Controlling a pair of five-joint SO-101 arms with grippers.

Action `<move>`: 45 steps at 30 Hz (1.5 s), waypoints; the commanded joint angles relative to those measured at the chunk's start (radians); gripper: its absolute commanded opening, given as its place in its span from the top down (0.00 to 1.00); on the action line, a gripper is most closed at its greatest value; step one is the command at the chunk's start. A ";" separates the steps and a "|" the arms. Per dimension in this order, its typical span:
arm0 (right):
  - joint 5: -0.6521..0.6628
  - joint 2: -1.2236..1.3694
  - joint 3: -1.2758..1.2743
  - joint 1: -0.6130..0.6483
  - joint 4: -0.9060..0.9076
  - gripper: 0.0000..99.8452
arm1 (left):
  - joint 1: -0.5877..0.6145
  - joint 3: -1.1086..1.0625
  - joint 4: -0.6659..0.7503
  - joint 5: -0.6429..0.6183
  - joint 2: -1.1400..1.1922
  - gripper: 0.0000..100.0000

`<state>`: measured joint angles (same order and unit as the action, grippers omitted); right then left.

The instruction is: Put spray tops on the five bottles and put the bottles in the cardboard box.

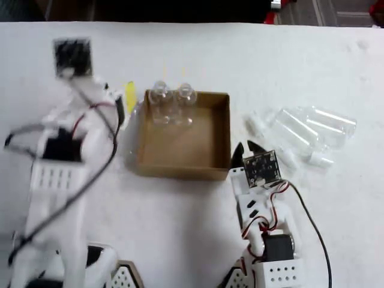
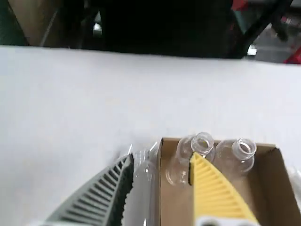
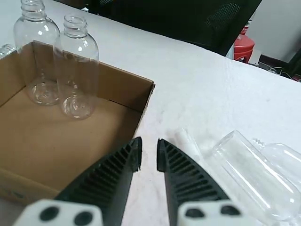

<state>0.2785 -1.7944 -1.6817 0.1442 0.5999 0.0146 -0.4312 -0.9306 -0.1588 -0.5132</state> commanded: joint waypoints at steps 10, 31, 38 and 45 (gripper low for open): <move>0.012 0.002 -0.009 -0.005 -0.002 0.96 | 0.077 0.872 -0.402 -0.011 0.851 0.82; 0.012 0.002 -0.009 -0.004 -0.002 0.96 | 0.074 1.553 -0.641 -0.118 1.432 0.64; 0.012 0.002 -0.009 -0.004 -0.002 0.96 | 0.076 1.659 -0.672 -0.117 1.532 0.74; 0.012 0.002 -0.009 -0.004 -0.004 0.96 | 0.094 1.832 -0.781 -0.115 1.544 0.76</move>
<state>0.2785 -1.7944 -1.6817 0.1442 0.5999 0.0959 1.2935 -1.6517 -0.2631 1.0487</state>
